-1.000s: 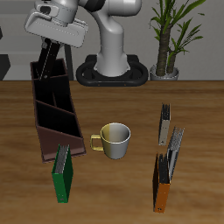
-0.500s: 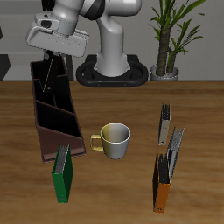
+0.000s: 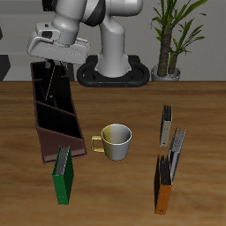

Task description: Place the black book into the right desk caddy's back compartment

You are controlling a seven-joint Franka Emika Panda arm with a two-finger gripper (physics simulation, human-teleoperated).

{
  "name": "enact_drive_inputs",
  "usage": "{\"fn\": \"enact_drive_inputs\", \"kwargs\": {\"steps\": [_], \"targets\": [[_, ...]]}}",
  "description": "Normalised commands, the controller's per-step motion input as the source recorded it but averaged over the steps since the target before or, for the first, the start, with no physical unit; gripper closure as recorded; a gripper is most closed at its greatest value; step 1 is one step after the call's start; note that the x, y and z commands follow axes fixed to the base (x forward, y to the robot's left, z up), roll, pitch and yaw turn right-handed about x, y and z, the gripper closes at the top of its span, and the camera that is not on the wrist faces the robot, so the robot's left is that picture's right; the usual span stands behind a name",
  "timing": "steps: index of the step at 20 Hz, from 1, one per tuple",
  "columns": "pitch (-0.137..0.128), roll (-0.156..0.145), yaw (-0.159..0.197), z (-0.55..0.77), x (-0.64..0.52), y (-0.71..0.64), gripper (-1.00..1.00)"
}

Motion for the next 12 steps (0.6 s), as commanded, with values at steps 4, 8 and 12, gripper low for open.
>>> {"fn": "enact_drive_inputs", "kwargs": {"steps": [4, 8, 12], "targets": [[0.021, 0.001, -0.002, -0.14, -0.08, 0.05, 1.0], [0.031, 0.0, -0.001, -0.23, -0.05, 0.03, 1.0], [0.032, -0.019, -0.01, -0.19, 0.03, -0.05, 1.0]]}}
